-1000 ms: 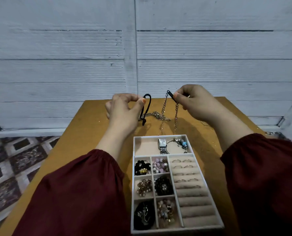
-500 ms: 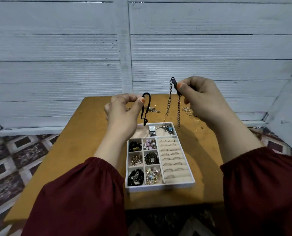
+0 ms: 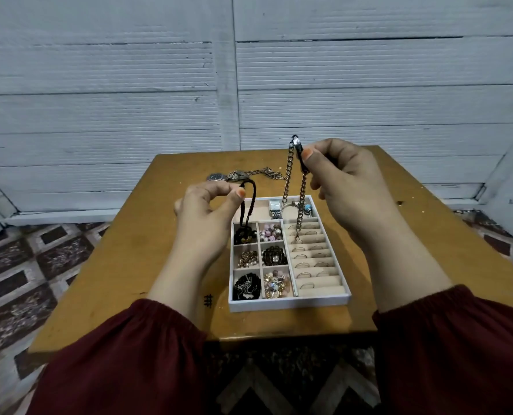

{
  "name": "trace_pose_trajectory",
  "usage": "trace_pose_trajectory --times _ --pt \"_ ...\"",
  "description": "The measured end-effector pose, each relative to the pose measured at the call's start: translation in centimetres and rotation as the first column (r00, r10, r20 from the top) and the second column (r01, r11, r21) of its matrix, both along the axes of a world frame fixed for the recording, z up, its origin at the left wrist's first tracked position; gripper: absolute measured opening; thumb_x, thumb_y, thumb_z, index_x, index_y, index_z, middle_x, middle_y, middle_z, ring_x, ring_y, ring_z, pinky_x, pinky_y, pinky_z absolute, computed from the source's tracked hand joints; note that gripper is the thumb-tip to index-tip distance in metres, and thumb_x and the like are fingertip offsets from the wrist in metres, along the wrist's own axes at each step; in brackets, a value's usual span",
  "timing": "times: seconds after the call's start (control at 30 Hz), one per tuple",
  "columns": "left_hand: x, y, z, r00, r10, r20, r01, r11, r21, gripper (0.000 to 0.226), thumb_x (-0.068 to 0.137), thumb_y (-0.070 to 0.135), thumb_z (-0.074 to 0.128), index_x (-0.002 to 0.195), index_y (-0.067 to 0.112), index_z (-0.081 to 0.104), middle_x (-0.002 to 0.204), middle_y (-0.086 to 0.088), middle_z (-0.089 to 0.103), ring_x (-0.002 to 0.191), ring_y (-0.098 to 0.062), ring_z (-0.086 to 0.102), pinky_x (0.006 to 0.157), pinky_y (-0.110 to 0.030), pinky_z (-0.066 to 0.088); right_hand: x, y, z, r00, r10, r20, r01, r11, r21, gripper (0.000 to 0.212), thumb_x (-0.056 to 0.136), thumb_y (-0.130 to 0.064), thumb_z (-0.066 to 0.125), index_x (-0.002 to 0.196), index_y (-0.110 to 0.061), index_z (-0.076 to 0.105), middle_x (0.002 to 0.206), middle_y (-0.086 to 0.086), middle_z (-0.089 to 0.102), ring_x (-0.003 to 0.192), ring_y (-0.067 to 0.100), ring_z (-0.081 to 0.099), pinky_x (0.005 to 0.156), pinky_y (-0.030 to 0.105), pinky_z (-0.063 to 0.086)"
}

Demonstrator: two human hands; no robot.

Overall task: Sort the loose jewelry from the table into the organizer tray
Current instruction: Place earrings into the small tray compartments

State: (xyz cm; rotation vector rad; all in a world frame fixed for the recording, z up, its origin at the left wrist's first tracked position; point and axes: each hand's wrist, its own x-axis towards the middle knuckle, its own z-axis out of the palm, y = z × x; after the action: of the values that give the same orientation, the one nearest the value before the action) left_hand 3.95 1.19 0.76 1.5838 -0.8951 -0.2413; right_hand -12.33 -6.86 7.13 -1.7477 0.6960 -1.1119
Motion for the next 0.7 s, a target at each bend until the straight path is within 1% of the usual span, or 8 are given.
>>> trace_pose_trajectory --times 0.1,0.2,0.27,0.37,0.5,0.6,0.7 --pt "0.4 0.6 -0.3 1.0 -0.003 -0.011 0.003 1.0 0.016 0.006 0.078 0.048 0.064 0.075 0.053 0.066 0.109 0.007 0.061 0.121 -0.025 0.046 0.107 -0.051 0.033 0.2 0.2 -0.2 1.0 0.005 0.012 -0.005 1.0 -0.002 0.015 0.095 -0.019 0.056 0.08 -0.02 0.06 0.065 -0.008 0.052 0.053 -0.002 0.043 0.052 0.01 0.039" --pt "0.4 1.0 -0.4 0.999 0.009 -0.033 -0.008 1.0 0.022 0.016 0.083 0.04 0.066 0.073 0.053 0.066 0.108 0.007 0.061 0.121 -0.026 0.046 0.106 -0.051 0.033 0.4 0.5 -0.2 1.0 0.009 0.026 -0.01 1.0 0.006 0.015 0.095 -0.018 0.056 0.08 -0.019 0.06 0.065 -0.008 0.052 0.053 -0.002 0.043 0.053 0.01 0.039" --pt "0.4 1.1 -0.6 0.999 0.015 -0.036 -0.014 1.0 0.025 0.017 0.082 0.04 0.067 0.071 0.052 0.066 0.106 0.007 0.062 0.121 -0.026 0.047 0.106 -0.051 0.034 0.4 0.6 -0.3 0.999 0.015 0.029 -0.015 1.0 0.011 0.015 0.095 -0.017 0.056 0.08 -0.018 0.059 0.063 -0.008 0.051 0.052 -0.003 0.043 0.053 0.009 0.039" --pt "0.5 1.1 -1.1 0.999 0.009 -0.04 -0.007 0.999 0.043 0.004 0.073 0.05 0.064 0.071 0.047 0.067 0.106 0.007 0.063 0.121 -0.025 0.047 0.107 -0.05 0.034 0.4 0.6 -0.3 0.999 0.019 0.029 -0.019 1.0 0.014 0.015 0.095 -0.016 0.056 0.08 -0.018 0.059 0.062 -0.008 0.05 0.051 -0.003 0.043 0.053 0.01 0.039" --pt "0.7 0.9 -2.1 0.998 -0.021 -0.056 0.026 0.997 0.077 0.026 0.06 0.066 0.058 0.074 0.046 0.068 0.109 0.004 0.065 0.121 -0.027 0.048 0.107 -0.05 0.035 0.4 0.7 -0.3 0.999 0.016 0.03 -0.017 1.0 0.022 0.016 0.095 -0.017 0.056 0.079 -0.019 0.059 0.062 -0.007 0.05 0.052 -0.001 0.042 0.052 0.01 0.038" --pt "0.7 0.8 -2.6 0.998 -0.03 -0.059 0.036 0.995 0.094 0.028 0.061 0.067 0.058 0.075 0.045 0.068 0.107 0.0 0.066 0.12 -0.031 0.048 0.105 -0.053 0.036 0.4 0.7 -0.3 0.999 0.018 0.031 -0.019 1.0 0.025 0.015 0.095 -0.016 0.056 0.08 -0.018 0.06 0.063 -0.006 0.05 0.052 -0.001 0.042 0.052 0.01 0.038" --pt "0.5 0.8 -2.7 0.998 -0.011 -0.068 0.02 0.991 0.135 0.022 0.063 0.065 0.059 0.076 0.049 0.067 0.11 -0.002 0.064 0.12 -0.029 0.048 0.105 -0.053 0.036 0.3 0.7 -0.4 1.0 0.016 0.02 -0.016 1.0 0.021 0.014 0.095 -0.017 0.056 0.082 -0.016 0.06 0.063 -0.007 0.05 0.051 -0.003 0.042 0.052 0.009 0.038"
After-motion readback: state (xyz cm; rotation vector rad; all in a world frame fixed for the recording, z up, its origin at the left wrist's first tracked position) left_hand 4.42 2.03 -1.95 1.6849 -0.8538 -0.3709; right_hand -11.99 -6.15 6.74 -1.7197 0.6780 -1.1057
